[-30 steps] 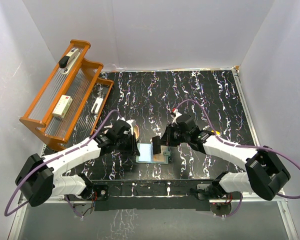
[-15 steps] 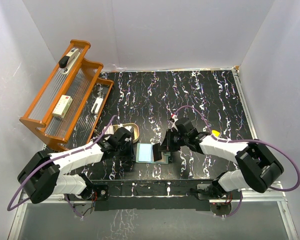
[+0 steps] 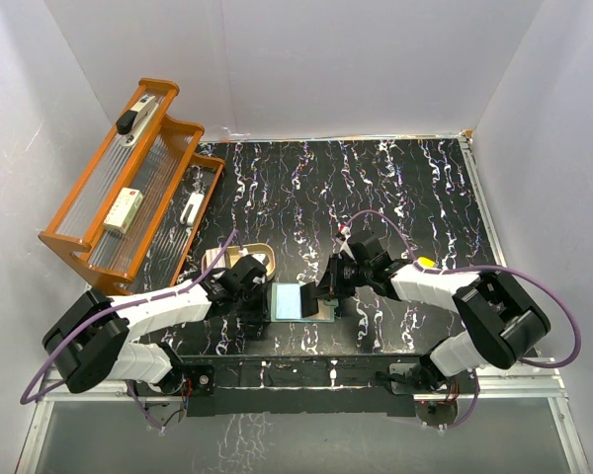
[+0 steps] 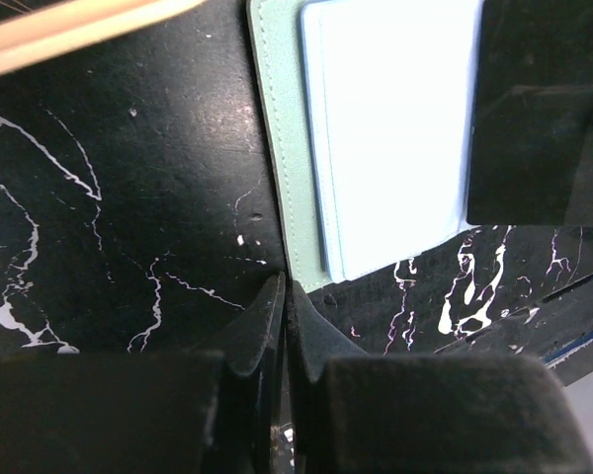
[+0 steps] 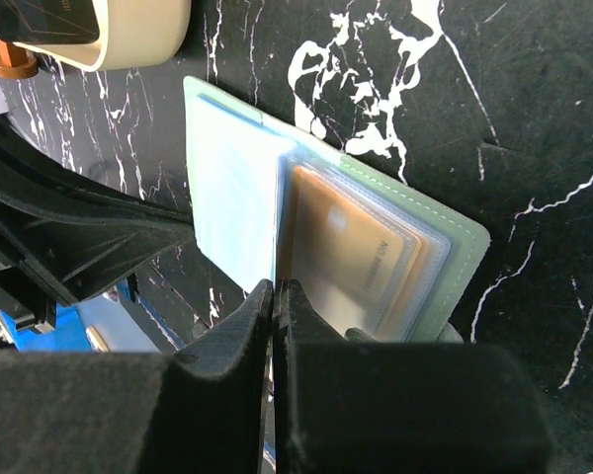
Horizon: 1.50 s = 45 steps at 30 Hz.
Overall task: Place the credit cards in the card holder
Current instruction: Insert the credit card into the card holder.
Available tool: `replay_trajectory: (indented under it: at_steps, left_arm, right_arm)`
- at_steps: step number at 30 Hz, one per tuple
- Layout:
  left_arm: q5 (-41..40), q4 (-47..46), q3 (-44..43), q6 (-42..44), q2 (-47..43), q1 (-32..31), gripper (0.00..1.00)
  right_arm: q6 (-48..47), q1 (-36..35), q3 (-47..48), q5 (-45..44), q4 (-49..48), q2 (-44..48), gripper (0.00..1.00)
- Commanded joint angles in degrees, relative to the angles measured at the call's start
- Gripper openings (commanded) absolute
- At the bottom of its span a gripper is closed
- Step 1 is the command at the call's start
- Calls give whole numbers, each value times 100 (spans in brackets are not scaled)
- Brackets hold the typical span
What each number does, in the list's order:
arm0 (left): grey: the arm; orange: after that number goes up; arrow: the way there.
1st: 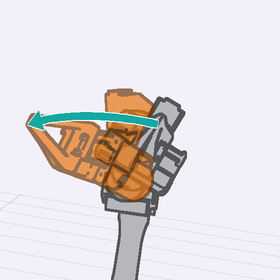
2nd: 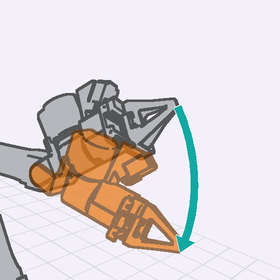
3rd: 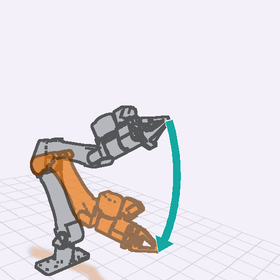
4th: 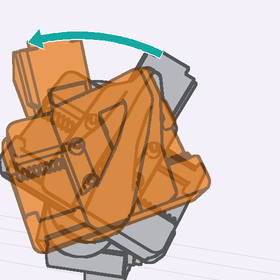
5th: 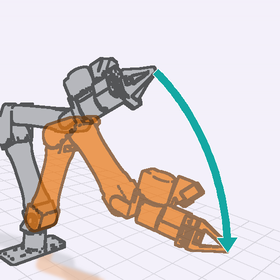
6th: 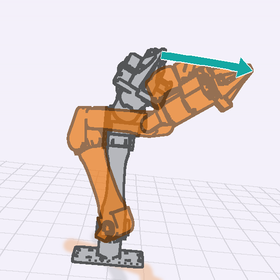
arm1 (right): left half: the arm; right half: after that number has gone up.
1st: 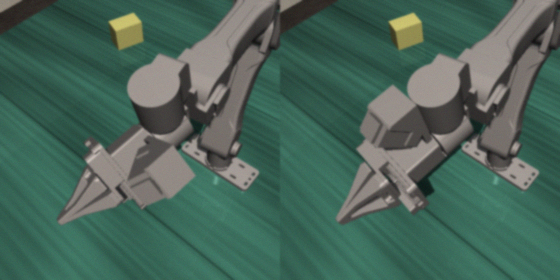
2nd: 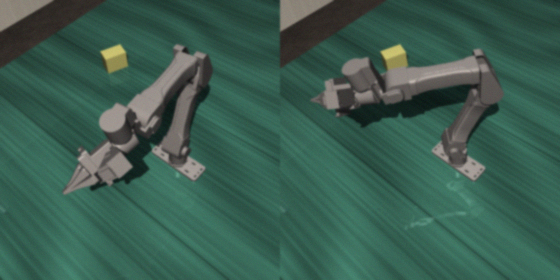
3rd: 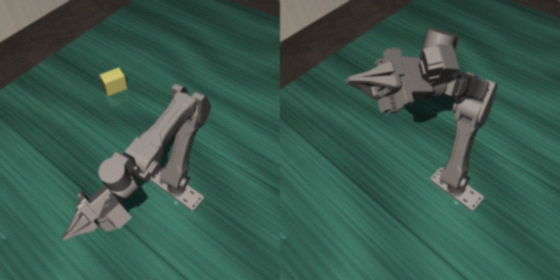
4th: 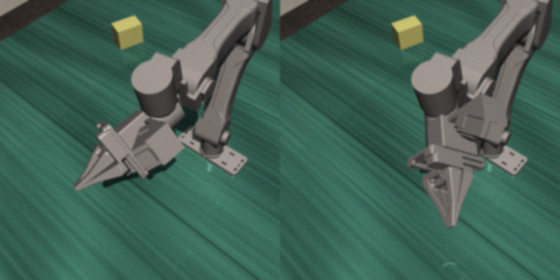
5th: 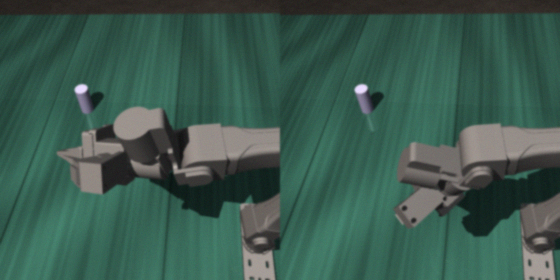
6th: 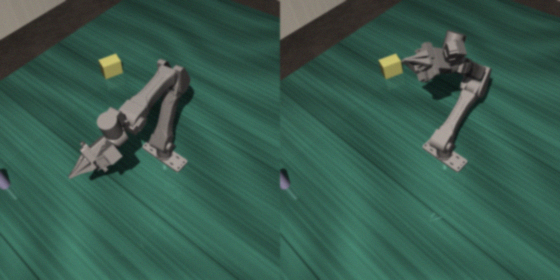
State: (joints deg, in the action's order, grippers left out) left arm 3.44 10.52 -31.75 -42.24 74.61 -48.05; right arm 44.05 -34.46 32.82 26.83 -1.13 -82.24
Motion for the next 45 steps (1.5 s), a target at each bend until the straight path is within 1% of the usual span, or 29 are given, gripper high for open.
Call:
replay_trajectory:
  at_steps: [1,22,29,39,45]
  left_arm:
    - [-119,-24,11,-34,28,-105,0]
    - [-243,14,-94,-56,193,-278,0]
    - [-279,22,-86,-99,199,-337,0]
    - [-300,-9,-185,-162,350,-455,0]
    - [-343,-33,-152,-206,531,-520,0]
  right_arm:
    - [-4,49,-18,176,-301,-83,0]
    - [-270,70,208,384,-276,-541,0]
    - [-284,114,227,320,-298,-528,1]
    - [-238,141,159,340,-520,-694,0]
    - [-185,178,122,347,-661,-641,0]
